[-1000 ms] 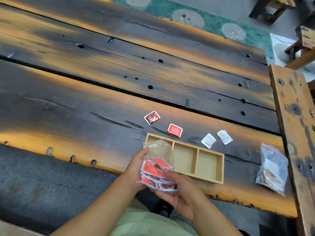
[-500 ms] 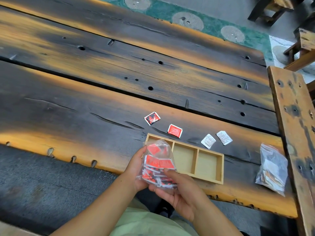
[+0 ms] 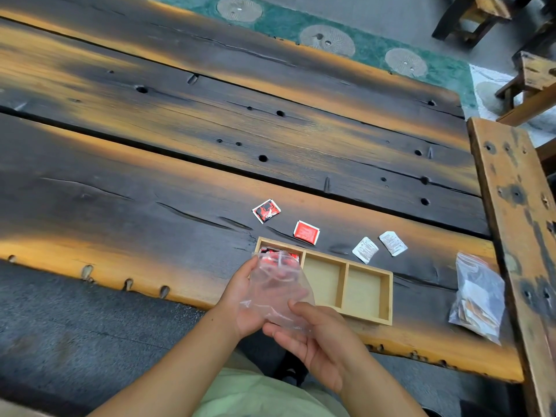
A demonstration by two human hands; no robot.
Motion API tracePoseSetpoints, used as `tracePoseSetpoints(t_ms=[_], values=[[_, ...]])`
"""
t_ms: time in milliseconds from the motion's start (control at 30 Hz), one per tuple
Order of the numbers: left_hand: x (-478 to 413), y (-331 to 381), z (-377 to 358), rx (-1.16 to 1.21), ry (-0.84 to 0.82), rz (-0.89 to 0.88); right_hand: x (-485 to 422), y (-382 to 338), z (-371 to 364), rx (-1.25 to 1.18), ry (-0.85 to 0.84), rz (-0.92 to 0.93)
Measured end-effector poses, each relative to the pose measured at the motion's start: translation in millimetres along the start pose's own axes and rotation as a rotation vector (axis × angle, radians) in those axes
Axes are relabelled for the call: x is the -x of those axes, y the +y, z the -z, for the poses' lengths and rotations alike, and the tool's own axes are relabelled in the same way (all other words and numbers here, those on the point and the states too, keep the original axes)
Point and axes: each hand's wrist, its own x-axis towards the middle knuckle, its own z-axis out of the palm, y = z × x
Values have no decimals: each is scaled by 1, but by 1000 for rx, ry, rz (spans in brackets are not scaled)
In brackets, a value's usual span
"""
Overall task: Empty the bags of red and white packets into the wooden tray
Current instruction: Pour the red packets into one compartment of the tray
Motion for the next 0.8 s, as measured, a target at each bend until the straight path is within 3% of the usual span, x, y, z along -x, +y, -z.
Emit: tracePoseSetpoints(t_ms=[533,800], values=[[23,8,-14,-68,2,-4,27,-12,3,-91,-85,36],[24,16,-31,-157,-41,-1,27,-11,8,99,-42,113]])
